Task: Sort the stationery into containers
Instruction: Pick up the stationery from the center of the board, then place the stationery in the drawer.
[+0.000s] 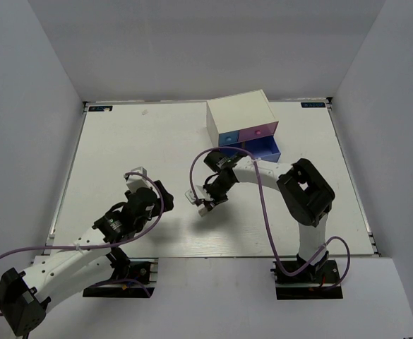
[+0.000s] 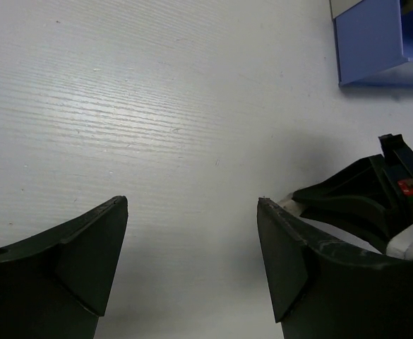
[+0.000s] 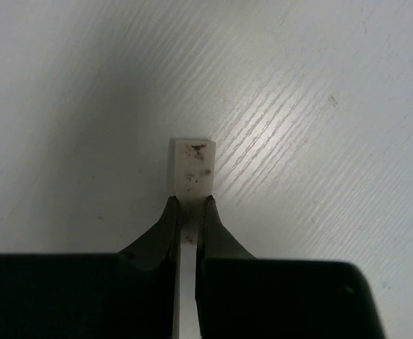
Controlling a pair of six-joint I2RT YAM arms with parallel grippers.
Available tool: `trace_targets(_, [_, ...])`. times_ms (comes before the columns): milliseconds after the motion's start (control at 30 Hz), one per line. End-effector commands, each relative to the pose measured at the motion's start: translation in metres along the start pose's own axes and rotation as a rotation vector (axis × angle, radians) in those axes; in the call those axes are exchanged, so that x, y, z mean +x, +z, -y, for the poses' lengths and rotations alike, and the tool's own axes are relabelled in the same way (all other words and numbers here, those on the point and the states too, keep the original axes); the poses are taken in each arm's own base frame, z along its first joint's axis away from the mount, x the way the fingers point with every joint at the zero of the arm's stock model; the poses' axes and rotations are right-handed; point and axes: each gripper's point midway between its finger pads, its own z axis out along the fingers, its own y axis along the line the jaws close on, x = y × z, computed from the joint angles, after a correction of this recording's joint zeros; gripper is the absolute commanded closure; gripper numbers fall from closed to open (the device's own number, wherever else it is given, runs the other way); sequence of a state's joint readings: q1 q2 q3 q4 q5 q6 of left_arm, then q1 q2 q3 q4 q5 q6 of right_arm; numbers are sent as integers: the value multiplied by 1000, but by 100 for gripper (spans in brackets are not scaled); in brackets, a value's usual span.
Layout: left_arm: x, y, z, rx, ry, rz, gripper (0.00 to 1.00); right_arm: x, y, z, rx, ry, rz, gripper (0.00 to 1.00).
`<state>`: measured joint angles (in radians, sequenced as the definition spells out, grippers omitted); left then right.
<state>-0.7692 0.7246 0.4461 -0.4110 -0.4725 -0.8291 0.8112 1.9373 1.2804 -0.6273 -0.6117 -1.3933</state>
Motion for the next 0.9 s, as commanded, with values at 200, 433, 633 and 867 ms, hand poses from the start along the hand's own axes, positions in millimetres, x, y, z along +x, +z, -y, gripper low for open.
trace_targets(200, [3, 2, -4, -1, -12, 12, 16, -19, -86, 33, 444, 161, -16, 100])
trace_targets(433, [5, 6, 1, 16, 4, 1, 16, -1, -157, 54, 727, 304, -3, 100])
trace_targets(633, [5, 7, 5, 28, 9, 0, 16, 31, -195, 67, 879, 407, -33, 100])
trace_targets(867, [4, 7, 8, 42, 4, 0, 16, 66, -220, 81, 936, 460, -75, 100])
